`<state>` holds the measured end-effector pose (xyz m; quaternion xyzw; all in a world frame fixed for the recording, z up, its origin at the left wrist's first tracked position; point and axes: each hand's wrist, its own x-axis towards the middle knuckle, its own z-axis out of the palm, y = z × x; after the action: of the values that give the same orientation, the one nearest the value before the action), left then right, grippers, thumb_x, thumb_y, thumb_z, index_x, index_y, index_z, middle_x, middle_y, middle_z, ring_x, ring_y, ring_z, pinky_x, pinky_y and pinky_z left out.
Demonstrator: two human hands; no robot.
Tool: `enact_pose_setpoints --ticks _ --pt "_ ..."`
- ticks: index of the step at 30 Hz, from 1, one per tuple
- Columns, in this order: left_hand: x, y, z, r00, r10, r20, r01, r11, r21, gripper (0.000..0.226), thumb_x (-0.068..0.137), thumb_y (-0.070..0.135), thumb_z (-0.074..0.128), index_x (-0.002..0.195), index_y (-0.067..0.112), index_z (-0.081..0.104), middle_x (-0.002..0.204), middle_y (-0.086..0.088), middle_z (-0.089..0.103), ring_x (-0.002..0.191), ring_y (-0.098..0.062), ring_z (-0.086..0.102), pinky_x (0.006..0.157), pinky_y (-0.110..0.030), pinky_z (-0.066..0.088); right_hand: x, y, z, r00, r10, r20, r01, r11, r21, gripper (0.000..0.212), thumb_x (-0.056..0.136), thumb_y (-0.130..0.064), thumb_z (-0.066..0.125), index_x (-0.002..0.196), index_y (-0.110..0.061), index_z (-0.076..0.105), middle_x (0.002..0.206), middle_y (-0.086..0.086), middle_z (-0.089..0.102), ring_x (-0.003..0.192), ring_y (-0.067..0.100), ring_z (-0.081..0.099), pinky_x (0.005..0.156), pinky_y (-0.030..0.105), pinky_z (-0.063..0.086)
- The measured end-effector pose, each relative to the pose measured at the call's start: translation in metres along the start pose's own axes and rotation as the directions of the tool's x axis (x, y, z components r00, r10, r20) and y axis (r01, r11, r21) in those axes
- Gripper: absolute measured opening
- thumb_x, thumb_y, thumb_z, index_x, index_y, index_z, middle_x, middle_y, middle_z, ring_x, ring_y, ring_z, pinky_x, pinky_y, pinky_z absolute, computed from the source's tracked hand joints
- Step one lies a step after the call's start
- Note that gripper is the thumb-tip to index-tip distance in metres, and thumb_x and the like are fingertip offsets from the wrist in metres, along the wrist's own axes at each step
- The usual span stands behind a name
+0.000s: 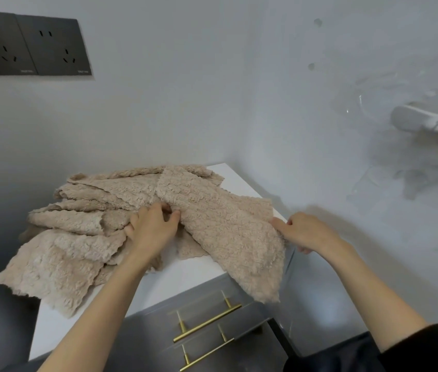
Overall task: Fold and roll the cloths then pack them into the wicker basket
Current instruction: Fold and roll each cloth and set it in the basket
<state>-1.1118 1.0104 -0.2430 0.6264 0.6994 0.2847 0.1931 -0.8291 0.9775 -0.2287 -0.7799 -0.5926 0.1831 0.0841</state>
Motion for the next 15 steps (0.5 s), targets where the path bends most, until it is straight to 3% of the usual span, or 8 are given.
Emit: enact_pose_setpoints --ticks 2,5,7,9,12,15 --pt "0.002 0.001 0.000 1.000 0.001 -0.001 -0.001 0.990 -0.139 0.020 0.091 0.038 0.053 0.099 0.020 0.058 0.106 -0.015 0.062 0.111 -0.037 0.051 0.101 -0.048 0.037 0.001 -0.001 -0.001 1.000 -0.006 -0.005 0.006 1.000 0.012 0.064 0.086 -0.073 0.032 0.066 -0.015 0.049 0.064 0.003 0.062 0.060 0.020 0.061 0.076 0.036 0.057" --pt "-0.003 0.004 -0.002 0.999 0.009 -0.045 -0.024 0.937 -0.349 0.033 0.090 0.033 0.061 0.118 0.017 0.054 0.092 -0.004 0.059 0.104 -0.029 0.056 0.098 -0.049 0.042 0.001 -0.002 -0.003 0.996 -0.041 0.082 0.037 0.998 0.053 0.064 0.081 -0.075 0.043 0.059 -0.015 0.041 0.053 -0.001 0.052 0.054 0.017 0.058 0.066 0.029 0.053" --pt "-0.005 0.007 -0.004 0.999 0.014 -0.035 -0.028 0.896 -0.443 0.049 0.091 0.030 0.061 0.135 0.017 0.044 0.089 0.001 0.057 0.106 -0.026 0.055 0.101 -0.049 0.041 -0.002 -0.001 -0.006 0.984 -0.065 0.165 0.046 0.992 0.116 0.058 0.082 -0.064 0.056 0.058 -0.016 0.034 0.053 -0.002 0.037 0.054 0.016 0.047 0.060 0.025 0.048" --pt "-0.006 0.007 -0.005 1.000 0.016 -0.019 -0.023 0.869 -0.495 0.052 0.092 0.027 0.061 0.138 0.018 0.041 0.087 0.002 0.055 0.100 -0.021 0.054 0.101 -0.047 0.042 -0.004 0.000 -0.009 0.977 -0.097 0.191 0.055 0.976 0.212 0.047 0.086 -0.047 0.063 0.064 -0.014 0.038 0.062 0.002 0.036 0.062 0.017 0.042 0.058 0.023 0.046" --pt "-0.007 0.007 -0.005 0.999 0.047 -0.007 -0.045 0.882 -0.470 0.036 0.091 0.024 0.062 0.125 0.013 0.056 0.085 0.003 0.052 0.083 -0.012 0.050 0.086 -0.033 0.046 -0.008 -0.002 -0.010 0.984 -0.125 0.130 0.053 0.890 0.452 0.025 0.089 -0.029 0.065 0.080 -0.010 0.051 0.082 0.003 0.056 0.068 0.012 0.054 0.053 0.017 0.044" --pt "-0.006 0.007 -0.006 0.998 0.065 0.006 -0.055 0.895 -0.444 0.020 0.092 0.022 0.061 0.107 0.012 0.067 0.093 0.003 0.061 0.091 -0.014 0.055 0.090 -0.034 0.047 -0.008 -0.003 -0.011 0.990 -0.122 0.073 0.050 0.779 0.625 0.017 0.087 -0.022 0.067 0.094 -0.015 0.053 0.096 0.003 0.063 0.086 0.016 0.058 0.072 0.028 0.049"
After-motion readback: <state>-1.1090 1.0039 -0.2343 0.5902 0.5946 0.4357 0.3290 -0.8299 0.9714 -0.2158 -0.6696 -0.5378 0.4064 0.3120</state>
